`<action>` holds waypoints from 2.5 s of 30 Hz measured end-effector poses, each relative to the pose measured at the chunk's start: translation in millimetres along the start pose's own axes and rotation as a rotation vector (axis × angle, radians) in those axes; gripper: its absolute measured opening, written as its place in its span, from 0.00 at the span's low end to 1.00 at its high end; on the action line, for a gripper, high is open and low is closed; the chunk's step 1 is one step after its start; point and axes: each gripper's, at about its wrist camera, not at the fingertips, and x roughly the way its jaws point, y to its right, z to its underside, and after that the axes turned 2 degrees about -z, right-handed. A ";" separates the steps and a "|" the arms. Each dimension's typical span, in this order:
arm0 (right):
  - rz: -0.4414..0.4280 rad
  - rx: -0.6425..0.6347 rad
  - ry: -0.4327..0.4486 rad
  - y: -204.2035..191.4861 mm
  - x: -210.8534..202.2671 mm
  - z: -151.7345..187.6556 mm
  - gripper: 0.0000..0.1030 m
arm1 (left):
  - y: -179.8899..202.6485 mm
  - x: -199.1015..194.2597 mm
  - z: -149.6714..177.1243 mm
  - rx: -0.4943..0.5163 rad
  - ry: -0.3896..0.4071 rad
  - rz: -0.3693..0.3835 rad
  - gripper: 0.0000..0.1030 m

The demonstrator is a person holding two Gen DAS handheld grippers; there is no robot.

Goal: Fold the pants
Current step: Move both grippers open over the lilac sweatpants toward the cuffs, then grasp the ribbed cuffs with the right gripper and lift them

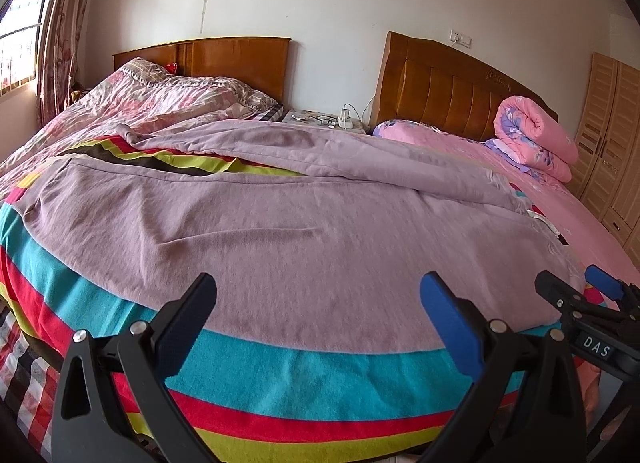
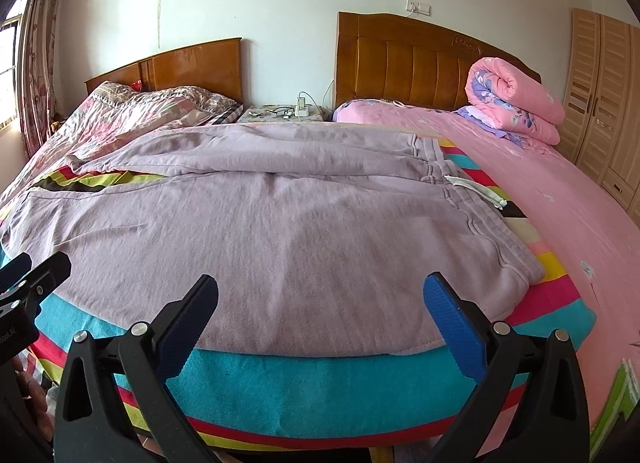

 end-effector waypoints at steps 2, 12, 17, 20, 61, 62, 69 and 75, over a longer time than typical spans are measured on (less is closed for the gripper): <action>0.012 -0.007 0.003 0.0 -0.3 -0.3 0.96 | -1.3 -2.9 -0.1 -0.011 0.012 0.003 0.99; 0.037 0.008 -0.027 5.4 8.8 -0.5 0.96 | -2.0 -0.4 -0.5 -0.007 -0.009 0.014 0.99; -0.037 0.004 -0.050 1.3 14.2 -0.3 0.96 | -2.4 -0.3 -2.3 0.000 0.005 0.020 0.99; -0.100 -0.020 -0.063 -7.6 16.6 -0.8 0.96 | -2.6 2.5 -4.2 0.017 0.004 0.017 0.99; -0.290 0.012 -0.154 52.3 202.0 -178.4 0.96 | 17.9 212.8 -148.6 0.072 -0.164 -0.129 0.99; -0.312 -0.018 -0.162 56.2 222.9 -194.9 0.96 | 20.3 224.6 -154.8 0.077 -0.184 -0.107 0.99; -0.458 -0.272 -0.285 40.5 366.9 -270.2 0.96 | 45.2 311.5 -196.7 0.162 -0.314 -0.027 0.99; -0.566 -0.444 -0.423 10.0 428.4 -257.0 0.82 | 53.9 361.3 -207.2 0.178 -0.369 -0.036 0.96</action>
